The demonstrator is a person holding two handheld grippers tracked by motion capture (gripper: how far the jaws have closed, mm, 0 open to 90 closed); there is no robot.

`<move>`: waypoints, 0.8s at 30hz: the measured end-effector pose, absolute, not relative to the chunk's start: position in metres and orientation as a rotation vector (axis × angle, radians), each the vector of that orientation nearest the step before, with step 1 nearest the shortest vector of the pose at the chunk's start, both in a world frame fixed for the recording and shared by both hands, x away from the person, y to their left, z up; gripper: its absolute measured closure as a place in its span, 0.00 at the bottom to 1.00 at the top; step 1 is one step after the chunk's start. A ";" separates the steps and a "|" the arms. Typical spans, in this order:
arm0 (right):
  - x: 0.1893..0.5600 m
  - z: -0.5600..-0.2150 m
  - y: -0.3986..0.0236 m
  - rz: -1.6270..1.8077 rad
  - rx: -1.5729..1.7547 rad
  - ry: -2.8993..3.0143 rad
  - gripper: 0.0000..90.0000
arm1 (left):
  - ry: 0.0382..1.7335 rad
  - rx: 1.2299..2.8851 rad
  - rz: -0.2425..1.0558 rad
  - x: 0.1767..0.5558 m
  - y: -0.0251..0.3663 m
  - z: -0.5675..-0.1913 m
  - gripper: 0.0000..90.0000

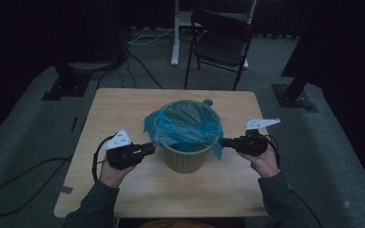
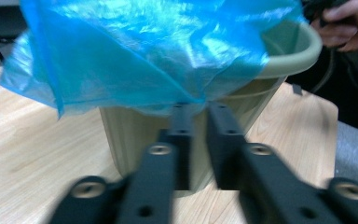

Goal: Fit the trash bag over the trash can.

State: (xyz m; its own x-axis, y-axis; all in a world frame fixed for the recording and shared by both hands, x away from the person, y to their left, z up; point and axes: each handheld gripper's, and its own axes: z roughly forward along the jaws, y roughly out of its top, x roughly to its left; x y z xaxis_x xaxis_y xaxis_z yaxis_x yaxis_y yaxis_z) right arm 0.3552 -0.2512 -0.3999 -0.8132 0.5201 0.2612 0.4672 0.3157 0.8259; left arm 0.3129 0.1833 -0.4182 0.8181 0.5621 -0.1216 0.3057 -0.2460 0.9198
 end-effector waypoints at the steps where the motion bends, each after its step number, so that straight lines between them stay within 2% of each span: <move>1: 0.355 -0.400 -0.251 1.542 0.940 2.506 1.00 | 0.658 1.841 0.284 0.312 0.185 -0.416 0.75; 4: 0.356 -0.400 -0.249 1.543 0.936 2.508 1.00 | 0.657 1.807 0.287 0.314 0.188 -0.412 0.63; 7: 0.356 -0.400 -0.249 1.542 0.935 2.509 1.00 | 0.655 1.782 0.295 0.316 0.188 -0.409 0.58; 8: 0.356 -0.400 -0.249 1.541 0.934 2.510 1.00 | 0.653 1.770 0.297 0.316 0.188 -0.408 0.53; 14: 0.356 -0.400 -0.250 1.542 0.934 2.507 1.00 | 0.696 1.740 0.280 0.324 0.189 -0.407 0.51; 16: 0.356 -0.400 -0.250 1.542 0.932 2.507 1.00 | 0.713 1.765 0.274 0.328 0.184 -0.410 0.60; 17: 0.356 -0.400 -0.250 1.544 0.930 2.507 1.00 | 0.714 1.772 0.267 0.328 0.183 -0.411 0.69; 19: 0.356 -0.400 -0.250 1.544 0.928 2.507 1.00 | 0.715 1.797 0.255 0.330 0.179 -0.415 0.75; 24: 0.356 -0.399 -0.249 1.540 0.928 2.509 1.00 | 0.696 1.824 0.271 0.329 0.173 -0.420 0.99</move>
